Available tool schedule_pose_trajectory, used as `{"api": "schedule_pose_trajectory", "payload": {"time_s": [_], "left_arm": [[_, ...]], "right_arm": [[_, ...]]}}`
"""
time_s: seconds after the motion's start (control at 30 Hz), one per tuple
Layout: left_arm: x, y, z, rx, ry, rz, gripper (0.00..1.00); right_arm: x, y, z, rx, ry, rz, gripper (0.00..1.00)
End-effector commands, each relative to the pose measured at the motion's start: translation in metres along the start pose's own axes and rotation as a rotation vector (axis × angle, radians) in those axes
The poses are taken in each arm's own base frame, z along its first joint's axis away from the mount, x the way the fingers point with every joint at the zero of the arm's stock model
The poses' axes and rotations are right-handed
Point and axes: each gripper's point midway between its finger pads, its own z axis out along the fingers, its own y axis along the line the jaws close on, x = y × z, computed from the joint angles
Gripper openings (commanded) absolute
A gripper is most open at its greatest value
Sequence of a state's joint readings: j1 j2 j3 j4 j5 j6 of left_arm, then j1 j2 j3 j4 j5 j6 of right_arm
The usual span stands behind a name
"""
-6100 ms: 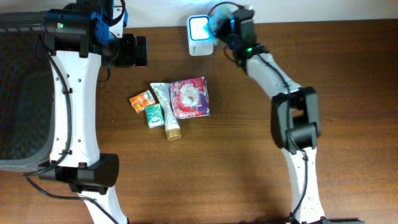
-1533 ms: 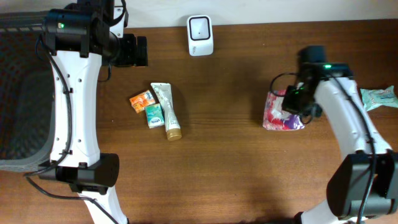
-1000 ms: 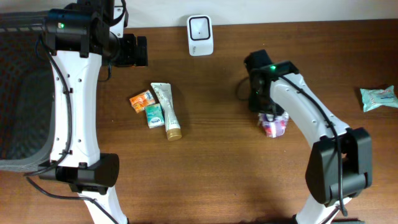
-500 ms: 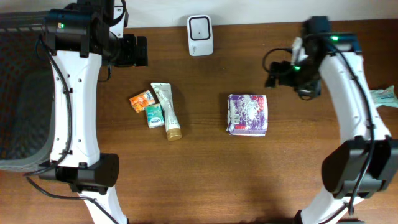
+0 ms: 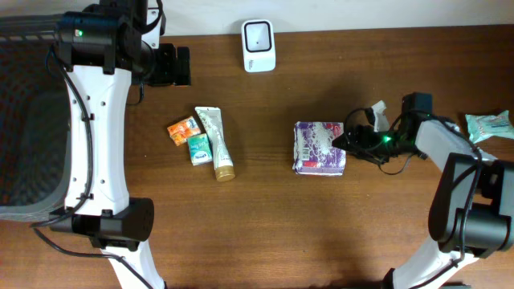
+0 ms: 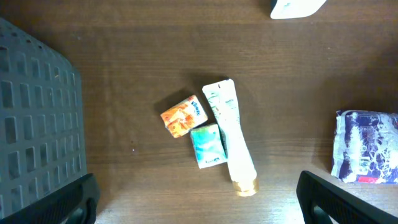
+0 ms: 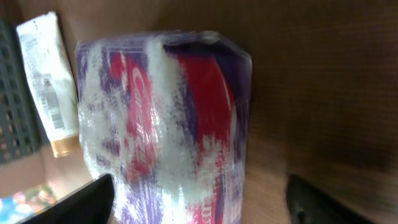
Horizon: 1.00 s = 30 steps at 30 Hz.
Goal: Scan the item barcode
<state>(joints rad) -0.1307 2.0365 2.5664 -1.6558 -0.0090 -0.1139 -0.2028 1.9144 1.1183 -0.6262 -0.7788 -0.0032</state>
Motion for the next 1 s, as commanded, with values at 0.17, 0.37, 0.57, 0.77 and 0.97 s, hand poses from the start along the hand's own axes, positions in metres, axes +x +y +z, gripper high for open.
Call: {"api": "schedule_pose_trajectory", "payload": {"time_s": [0.17, 0.37, 0.57, 0.77, 0.97], "left_arm": [[0.000, -0.001, 0.000, -0.005, -0.002, -0.002, 0.99], [0.000, -0.001, 0.000, -0.005, -0.002, -0.002, 0.99], [0.000, -0.001, 0.000, -0.005, -0.002, -0.002, 0.99], [0.000, 0.000, 0.000, -0.005, -0.002, -0.002, 0.99], [0.000, -0.001, 0.000, -0.005, -0.002, -0.002, 0.99]], "right_arm": [[0.018, 0.034, 0.036, -0.058, 0.067, -0.077, 0.36], [0.011, 0.116, 0.023, -0.457, 0.060, -0.170, 0.04], [-0.036, 0.197, -0.050, -0.490, -0.113, -0.376, 0.04], [-0.054, 0.265, -0.104, -0.121, -0.480, -0.506, 0.04], [-0.039, 0.310, -0.097, -0.091, -0.559, -0.611, 0.04]]}}
